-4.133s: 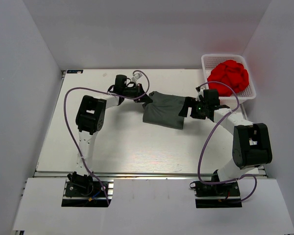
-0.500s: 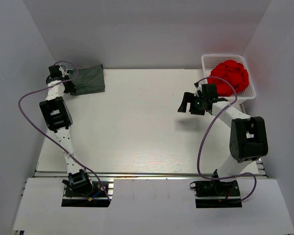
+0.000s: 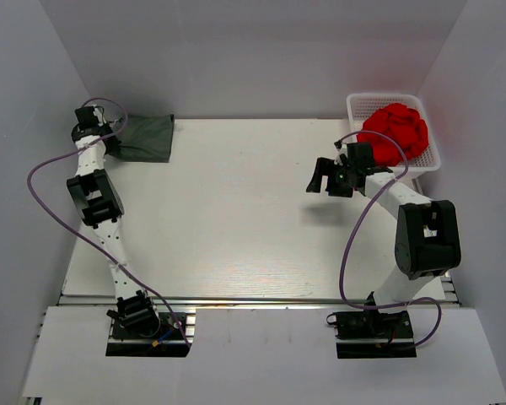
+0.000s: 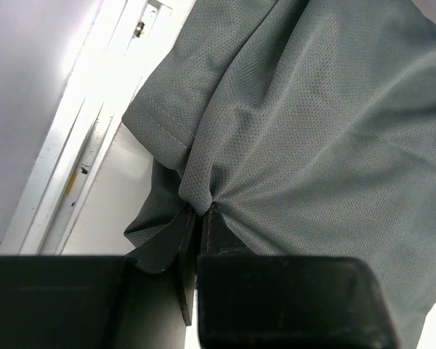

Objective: Fold and stack the t-shirts
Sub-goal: Put the neatly folded tshirt into the corner of the board with the left arm

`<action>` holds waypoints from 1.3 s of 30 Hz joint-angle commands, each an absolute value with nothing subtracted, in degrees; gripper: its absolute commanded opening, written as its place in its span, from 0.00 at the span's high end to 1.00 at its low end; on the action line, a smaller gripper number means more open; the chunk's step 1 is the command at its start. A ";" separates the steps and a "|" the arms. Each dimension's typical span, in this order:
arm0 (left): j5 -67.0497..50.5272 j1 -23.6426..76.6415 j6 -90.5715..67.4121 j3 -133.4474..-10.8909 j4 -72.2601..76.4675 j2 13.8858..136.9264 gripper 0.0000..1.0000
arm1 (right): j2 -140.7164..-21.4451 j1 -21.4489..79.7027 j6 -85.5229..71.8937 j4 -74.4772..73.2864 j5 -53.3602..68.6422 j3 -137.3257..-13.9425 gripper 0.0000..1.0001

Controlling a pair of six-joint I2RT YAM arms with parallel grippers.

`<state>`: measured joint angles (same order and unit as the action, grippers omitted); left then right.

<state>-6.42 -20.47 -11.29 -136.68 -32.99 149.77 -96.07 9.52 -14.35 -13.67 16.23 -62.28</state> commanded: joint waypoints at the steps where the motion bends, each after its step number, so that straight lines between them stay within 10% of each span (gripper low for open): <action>1: -5.10 -20.83 -10.46 -138.96 -33.57 148.80 1.00 | -96.77 9.67 -13.45 -14.07 16.35 -65.13 0.09; 6: -2.73 -21.36 -12.74 -138.34 -33.57 148.28 0.95 | -96.07 9.76 -13.54 -13.97 15.82 -63.99 0.09; 7: -3.33 -21.36 -12.74 -137.73 -33.05 148.27 0.60 | -96.06 9.76 -13.45 -13.80 15.56 -63.90 0.09; 10: -6.05 -21.36 -12.05 -135.01 -29.89 146.43 0.00 | -95.45 9.76 -12.92 -14.15 15.03 -63.81 0.09; 30: 1.84 -17.84 -11.95 -89.31 -14.69 106.10 0.00 | -86.58 9.76 -12.92 -6.15 16.43 -55.99 0.09; 39: -13.95 -16.61 -14.32 -95.35 -16.17 115.03 0.00 | -83.67 9.67 -13.27 -4.84 16.08 -53.00 0.09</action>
<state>-4.82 -17.04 -12.40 -92.07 -14.76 109.71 -84.07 9.52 -13.19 -7.22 15.59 -53.54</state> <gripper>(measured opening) 0.997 0.907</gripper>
